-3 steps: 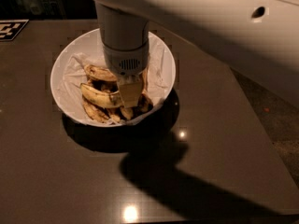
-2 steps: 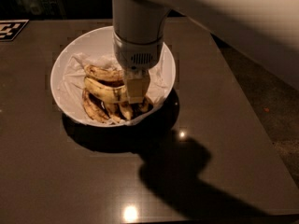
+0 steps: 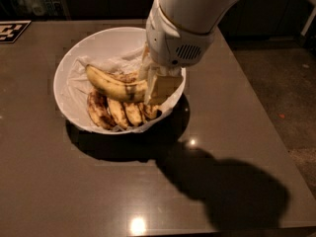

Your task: Pick banana from white bowl

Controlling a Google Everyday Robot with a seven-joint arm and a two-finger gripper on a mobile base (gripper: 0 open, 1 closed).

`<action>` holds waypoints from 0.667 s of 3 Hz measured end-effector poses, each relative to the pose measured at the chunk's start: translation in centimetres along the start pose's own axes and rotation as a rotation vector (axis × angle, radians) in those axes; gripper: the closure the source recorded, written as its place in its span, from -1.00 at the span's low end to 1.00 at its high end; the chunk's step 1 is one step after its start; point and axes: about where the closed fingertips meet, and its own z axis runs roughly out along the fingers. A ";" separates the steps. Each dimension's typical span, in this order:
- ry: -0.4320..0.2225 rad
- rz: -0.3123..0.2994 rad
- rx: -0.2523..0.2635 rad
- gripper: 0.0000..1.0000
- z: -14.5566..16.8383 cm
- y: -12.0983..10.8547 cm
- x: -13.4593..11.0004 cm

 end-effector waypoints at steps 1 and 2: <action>-0.077 0.006 0.003 1.00 -2.5 2.8 0.4; -0.108 0.039 0.007 1.00 -4.3 5.6 1.2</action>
Offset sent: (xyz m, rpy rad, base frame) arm -0.0880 -0.0696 0.0134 0.1589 0.0859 -0.0490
